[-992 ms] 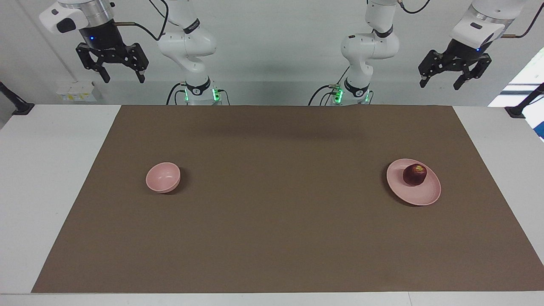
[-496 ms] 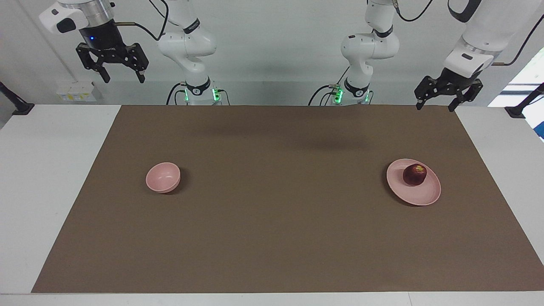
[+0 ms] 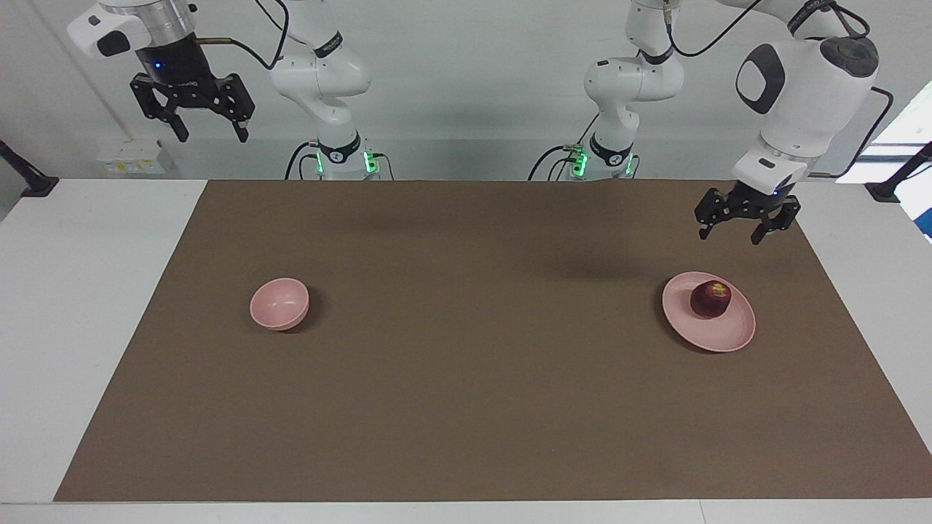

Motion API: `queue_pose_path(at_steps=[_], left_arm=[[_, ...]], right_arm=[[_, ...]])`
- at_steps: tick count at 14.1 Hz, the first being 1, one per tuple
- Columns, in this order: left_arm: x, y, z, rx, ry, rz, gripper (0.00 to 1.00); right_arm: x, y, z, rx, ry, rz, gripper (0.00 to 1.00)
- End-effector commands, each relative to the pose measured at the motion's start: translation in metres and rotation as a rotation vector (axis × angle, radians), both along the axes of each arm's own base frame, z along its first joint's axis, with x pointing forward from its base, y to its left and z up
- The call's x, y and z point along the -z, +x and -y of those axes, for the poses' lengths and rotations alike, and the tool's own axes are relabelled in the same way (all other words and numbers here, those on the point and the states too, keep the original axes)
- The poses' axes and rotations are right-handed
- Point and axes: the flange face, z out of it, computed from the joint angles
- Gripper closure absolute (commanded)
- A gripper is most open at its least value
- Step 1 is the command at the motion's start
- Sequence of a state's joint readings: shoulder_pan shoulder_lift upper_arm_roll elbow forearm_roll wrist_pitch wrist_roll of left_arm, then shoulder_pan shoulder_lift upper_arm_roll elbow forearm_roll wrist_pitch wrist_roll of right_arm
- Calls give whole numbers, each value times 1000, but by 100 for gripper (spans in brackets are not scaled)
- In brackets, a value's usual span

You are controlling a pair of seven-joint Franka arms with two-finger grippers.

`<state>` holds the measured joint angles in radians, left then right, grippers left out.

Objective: Move apple from plate to bowl
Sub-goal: 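Reach the left gripper down to the red apple on the plate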

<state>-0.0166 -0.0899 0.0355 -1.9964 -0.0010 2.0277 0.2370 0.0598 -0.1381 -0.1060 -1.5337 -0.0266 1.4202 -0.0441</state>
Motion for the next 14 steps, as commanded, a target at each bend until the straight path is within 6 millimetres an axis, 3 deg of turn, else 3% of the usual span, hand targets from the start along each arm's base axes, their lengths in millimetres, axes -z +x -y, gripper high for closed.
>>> queue_pose_path(at_steps=[1,4,7,11,14], left_arm=[[39,4,-16,29,9,31,0],[93,17,-29,11,16,47,0],[131,23,-39,-4,22,59,0],[159,12,-39,-7,20,22,0],[160,10,-44,-15,19,13,0]], right_arm=[[-2,-6,0,-21,-7,4,0],[-1,-6,1,-20,-5,2,0],[-2,-6,0,-21,-5,4,0],[-2,-6,0,-21,-5,4,0],[-2,-6,1,-20,-5,4,0]])
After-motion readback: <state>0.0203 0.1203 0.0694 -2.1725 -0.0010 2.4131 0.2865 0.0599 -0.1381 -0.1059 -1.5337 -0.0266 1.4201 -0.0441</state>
